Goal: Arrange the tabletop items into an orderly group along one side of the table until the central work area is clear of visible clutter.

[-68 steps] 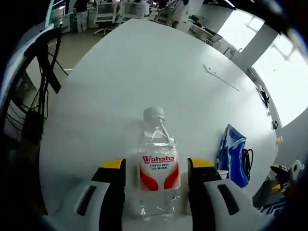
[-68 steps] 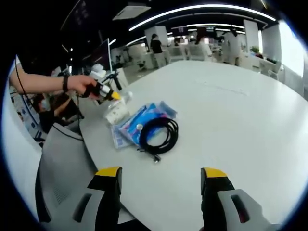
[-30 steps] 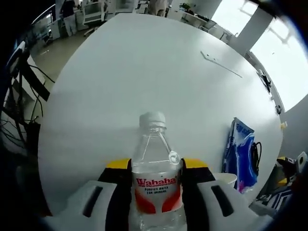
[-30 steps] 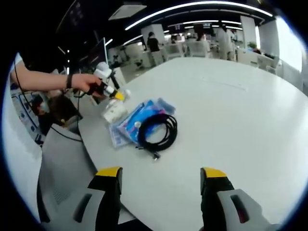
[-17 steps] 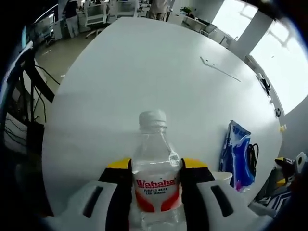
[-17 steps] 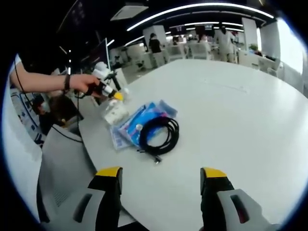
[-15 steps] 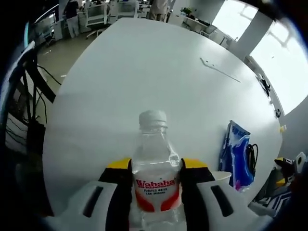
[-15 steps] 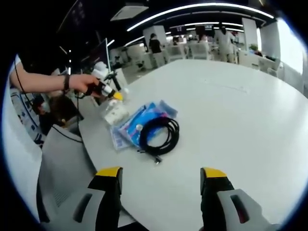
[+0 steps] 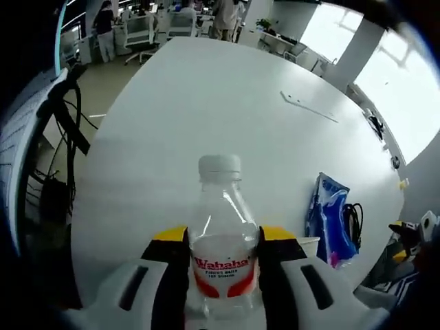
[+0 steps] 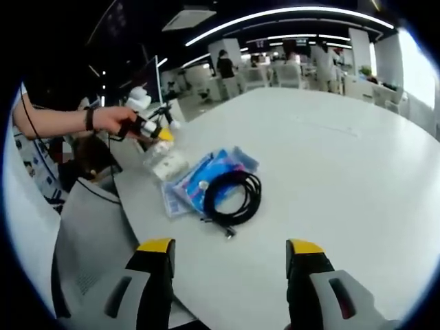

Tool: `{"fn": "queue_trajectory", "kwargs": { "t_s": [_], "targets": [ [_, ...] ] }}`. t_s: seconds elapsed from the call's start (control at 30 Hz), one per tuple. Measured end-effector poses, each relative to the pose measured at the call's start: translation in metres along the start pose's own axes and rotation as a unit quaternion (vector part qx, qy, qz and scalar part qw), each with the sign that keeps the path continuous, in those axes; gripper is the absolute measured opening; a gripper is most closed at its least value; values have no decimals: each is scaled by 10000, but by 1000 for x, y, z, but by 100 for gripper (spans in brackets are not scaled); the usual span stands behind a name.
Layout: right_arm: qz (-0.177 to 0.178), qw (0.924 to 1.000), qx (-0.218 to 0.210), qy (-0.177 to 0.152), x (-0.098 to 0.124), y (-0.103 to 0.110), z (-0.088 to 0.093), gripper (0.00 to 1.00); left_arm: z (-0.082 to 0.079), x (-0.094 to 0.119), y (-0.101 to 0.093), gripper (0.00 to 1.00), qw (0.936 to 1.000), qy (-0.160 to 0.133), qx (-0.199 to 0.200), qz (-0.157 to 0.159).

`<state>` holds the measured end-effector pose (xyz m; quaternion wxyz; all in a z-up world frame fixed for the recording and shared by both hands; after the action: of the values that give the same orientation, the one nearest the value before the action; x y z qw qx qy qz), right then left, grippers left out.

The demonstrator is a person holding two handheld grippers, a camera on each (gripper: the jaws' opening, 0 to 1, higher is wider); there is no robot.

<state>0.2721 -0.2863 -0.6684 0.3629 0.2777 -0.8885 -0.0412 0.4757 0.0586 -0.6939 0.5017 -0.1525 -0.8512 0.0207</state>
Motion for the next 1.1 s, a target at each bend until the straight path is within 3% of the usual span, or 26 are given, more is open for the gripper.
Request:
{"fn": "queue_trajectory", "kwargs": {
  "t_s": [0.87, 1.1],
  "targets": [
    [-24, 9999, 52, -109, 7, 5, 3, 66, 11, 32, -4, 37, 9994, -304, -118, -66],
    [-66, 9999, 59, -122, 4, 7, 3, 66, 18, 41, -9, 37, 9986, -418, -326, -93]
  ]
}}
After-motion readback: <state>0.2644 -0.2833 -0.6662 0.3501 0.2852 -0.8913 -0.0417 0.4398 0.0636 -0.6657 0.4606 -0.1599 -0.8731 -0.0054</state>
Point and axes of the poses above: the point that each gripper's makers call its tool centre point, and the gripper's own axes: x roughly backward along the fingers, y roughly to its left, z roughly out of its underside, the point moved 1 cm from there along x, roughly backward along the fingers, and after that the axes turned 3 degrees about -z, right-handed, at the moved point
